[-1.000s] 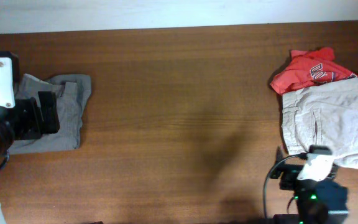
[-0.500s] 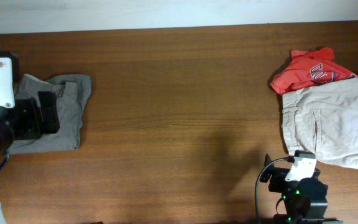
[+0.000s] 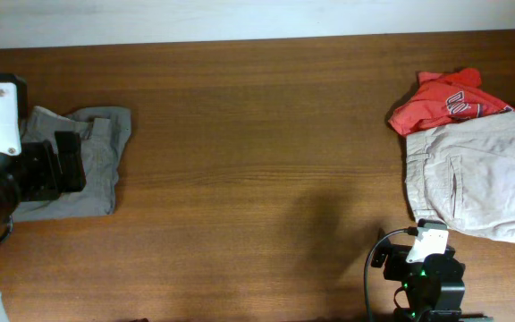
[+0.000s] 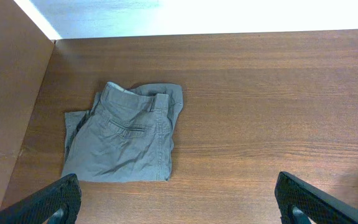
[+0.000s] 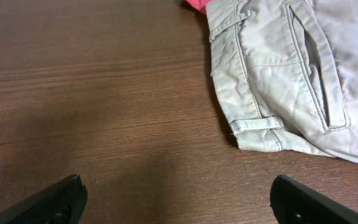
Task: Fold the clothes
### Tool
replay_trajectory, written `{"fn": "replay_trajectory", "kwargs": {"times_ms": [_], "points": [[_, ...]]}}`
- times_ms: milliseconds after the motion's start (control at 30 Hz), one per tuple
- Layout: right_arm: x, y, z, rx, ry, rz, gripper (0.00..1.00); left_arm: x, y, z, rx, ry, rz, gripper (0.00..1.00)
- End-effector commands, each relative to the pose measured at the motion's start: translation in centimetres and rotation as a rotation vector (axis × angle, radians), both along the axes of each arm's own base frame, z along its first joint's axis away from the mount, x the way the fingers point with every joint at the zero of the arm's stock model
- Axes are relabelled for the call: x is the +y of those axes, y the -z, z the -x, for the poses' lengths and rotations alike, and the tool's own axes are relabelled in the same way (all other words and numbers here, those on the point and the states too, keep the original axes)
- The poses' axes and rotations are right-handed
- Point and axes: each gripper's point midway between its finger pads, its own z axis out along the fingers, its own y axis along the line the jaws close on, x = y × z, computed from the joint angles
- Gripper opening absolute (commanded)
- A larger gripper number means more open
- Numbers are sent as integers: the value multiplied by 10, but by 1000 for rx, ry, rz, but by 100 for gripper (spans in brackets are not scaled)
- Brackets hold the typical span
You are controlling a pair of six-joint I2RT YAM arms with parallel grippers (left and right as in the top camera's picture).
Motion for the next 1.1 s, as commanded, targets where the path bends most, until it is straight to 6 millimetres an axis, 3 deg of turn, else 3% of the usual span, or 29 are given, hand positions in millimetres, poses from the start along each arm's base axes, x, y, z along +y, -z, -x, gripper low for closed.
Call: {"fn": "replay_trajectory", "kwargs": {"times_ms": [0,400,567,633,733,900,1067], "points": [[-1,2,0,-6,10,-11,99,0,-1,2,-4,5,-13,99],[-1,2,0,-6,10,-11,99,0,-1,2,-2,4,-13,99],[-1,2,0,-6,10,-11,99,0,9,13,48,-4,-16,99],[-1,2,0,-6,10,-11,99,0,6,6,3,4,-17,99],[-1,2,0,-6,10,-11,99,-6,4,-20,-136,49,-15,99],[-1,2,0,-6,10,-11,99,-29,50,-40,-256,143,-23,99],[-1,2,0,-6,10,-11,99,-54,115,-32,-333,257,-75,99]]}}
